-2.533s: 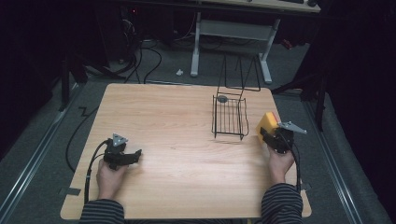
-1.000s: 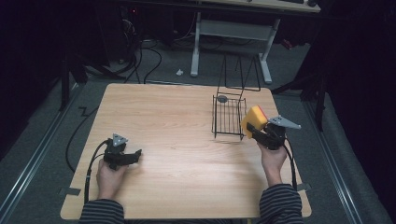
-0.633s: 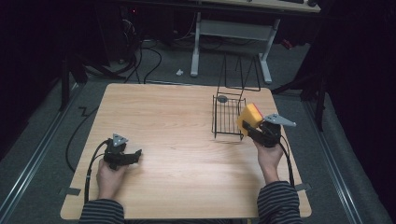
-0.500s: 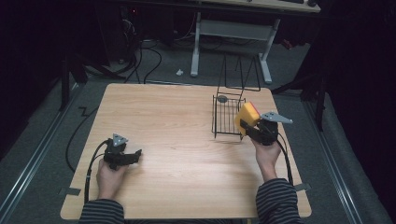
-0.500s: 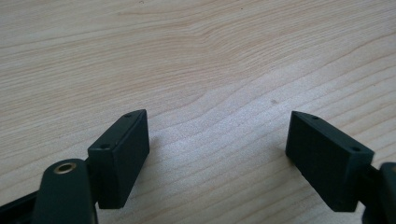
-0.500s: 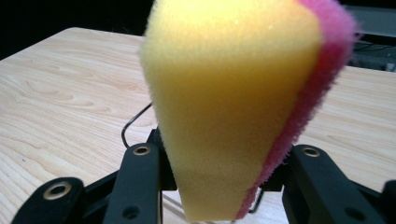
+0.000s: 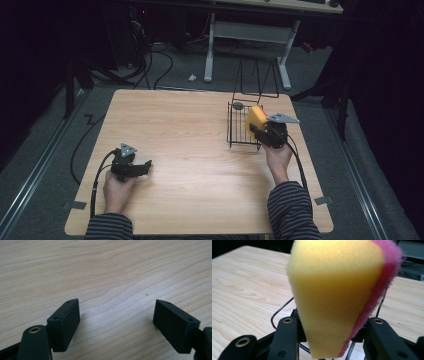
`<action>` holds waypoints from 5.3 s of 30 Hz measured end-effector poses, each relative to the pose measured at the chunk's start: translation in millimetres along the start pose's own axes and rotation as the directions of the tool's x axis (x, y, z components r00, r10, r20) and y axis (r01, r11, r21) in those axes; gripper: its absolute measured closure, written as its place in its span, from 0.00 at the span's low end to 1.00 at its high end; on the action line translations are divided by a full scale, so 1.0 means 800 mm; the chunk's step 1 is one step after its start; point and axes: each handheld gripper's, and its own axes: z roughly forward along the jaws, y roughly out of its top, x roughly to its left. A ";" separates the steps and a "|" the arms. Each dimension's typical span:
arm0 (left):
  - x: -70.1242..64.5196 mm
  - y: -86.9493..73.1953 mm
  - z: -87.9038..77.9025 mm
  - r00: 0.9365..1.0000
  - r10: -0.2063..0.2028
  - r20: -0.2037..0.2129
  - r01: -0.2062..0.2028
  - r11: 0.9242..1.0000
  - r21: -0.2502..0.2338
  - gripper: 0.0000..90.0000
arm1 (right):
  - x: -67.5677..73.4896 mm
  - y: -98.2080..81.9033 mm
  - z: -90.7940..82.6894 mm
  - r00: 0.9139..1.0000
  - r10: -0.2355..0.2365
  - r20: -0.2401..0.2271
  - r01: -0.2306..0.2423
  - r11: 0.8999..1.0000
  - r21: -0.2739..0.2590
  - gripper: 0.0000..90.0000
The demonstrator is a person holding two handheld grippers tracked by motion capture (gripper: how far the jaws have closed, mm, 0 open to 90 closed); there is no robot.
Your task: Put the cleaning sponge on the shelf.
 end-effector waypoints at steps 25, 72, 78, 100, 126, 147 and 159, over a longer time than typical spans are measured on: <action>0.000 0.000 0.000 1.000 0.001 0.001 -0.001 1.000 0.000 0.24 | 0.009 0.004 0.065 1.000 0.012 -0.013 -0.011 0.996 0.090 0.67; 0.000 0.000 0.000 1.000 0.000 0.002 0.000 1.000 -0.001 0.24 | 0.005 0.009 0.029 1.000 0.016 0.006 -0.017 0.997 0.069 0.26; 0.000 0.000 0.000 1.000 0.000 0.002 0.000 1.000 -0.001 0.24 | 0.005 0.012 0.021 1.000 0.019 0.006 -0.019 0.998 0.061 0.26; 0.000 0.000 0.000 1.000 0.000 0.002 0.000 1.000 0.000 0.24 | 0.002 0.013 -0.029 1.000 0.014 -0.004 -0.014 1.000 0.004 0.28; 0.000 0.000 0.000 1.000 0.000 0.001 0.000 1.000 0.000 0.24 | -0.009 0.012 -0.083 0.999 0.032 0.003 -0.032 0.998 -0.052 0.31; 0.000 0.000 0.000 1.000 0.000 0.001 0.000 1.000 -0.001 0.24 | -0.022 -0.016 -0.128 0.997 0.082 0.014 -0.080 0.992 -0.098 0.33; 0.000 0.000 0.000 1.000 0.000 0.001 0.000 1.000 -0.001 0.24 | -0.018 -0.032 -0.144 0.996 0.090 0.012 -0.088 0.990 -0.114 0.33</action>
